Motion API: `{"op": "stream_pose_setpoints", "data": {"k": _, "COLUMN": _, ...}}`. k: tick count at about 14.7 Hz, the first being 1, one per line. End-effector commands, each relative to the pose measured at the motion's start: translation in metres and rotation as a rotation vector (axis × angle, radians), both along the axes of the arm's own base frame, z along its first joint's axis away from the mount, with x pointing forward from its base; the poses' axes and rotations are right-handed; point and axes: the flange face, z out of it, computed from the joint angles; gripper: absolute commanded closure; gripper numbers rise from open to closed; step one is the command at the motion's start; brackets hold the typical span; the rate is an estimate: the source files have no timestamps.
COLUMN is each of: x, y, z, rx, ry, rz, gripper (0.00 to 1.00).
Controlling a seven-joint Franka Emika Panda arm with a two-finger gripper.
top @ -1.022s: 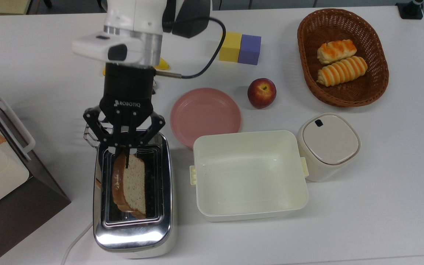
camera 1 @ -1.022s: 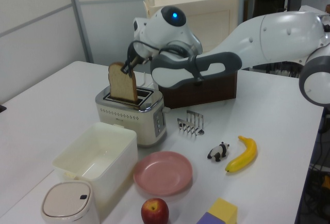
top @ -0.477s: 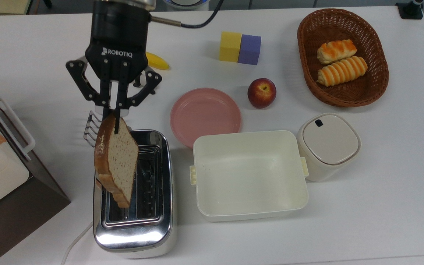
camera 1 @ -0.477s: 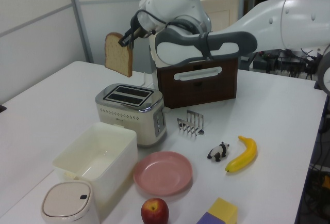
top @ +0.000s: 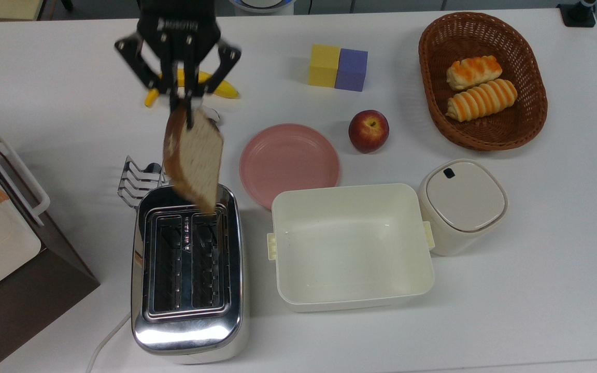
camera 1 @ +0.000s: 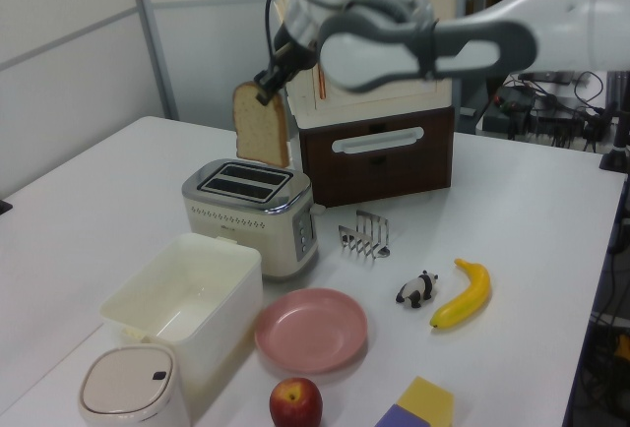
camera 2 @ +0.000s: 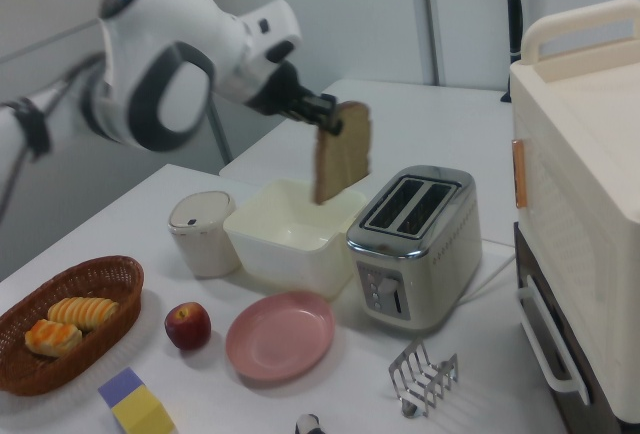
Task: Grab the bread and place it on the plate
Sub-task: 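Lift the gripped bread slice up out of the toaster slot, then carry the bread slice over the pink plate and lower it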
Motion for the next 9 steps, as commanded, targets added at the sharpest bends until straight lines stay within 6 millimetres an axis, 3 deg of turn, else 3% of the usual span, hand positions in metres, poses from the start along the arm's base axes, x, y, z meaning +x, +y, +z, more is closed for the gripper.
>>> {"op": "stream_pose_setpoints", "data": {"k": 1, "x": -0.066, "y": 0.013, "z": 0.04, "rx": 0.053, "ry": 0.129, "rz": 0.087, "gripper": 1.0}}
{"op": "stream_pose_setpoints", "data": {"k": 3, "x": -0.079, "y": 0.014, "z": 0.039, "rx": 0.045, "ry": 0.209, "rz": 0.117, "gripper": 1.0}}
{"op": "stream_pose_setpoints", "data": {"k": 5, "x": -0.079, "y": 0.018, "z": 0.031, "rx": 0.038, "ry": 0.245, "rz": 0.134, "gripper": 1.0}}
{"op": "stream_pose_setpoints", "data": {"k": 9, "x": -0.061, "y": 0.041, "z": -0.023, "rx": 0.024, "ry": 0.343, "rz": 0.177, "gripper": 1.0}}
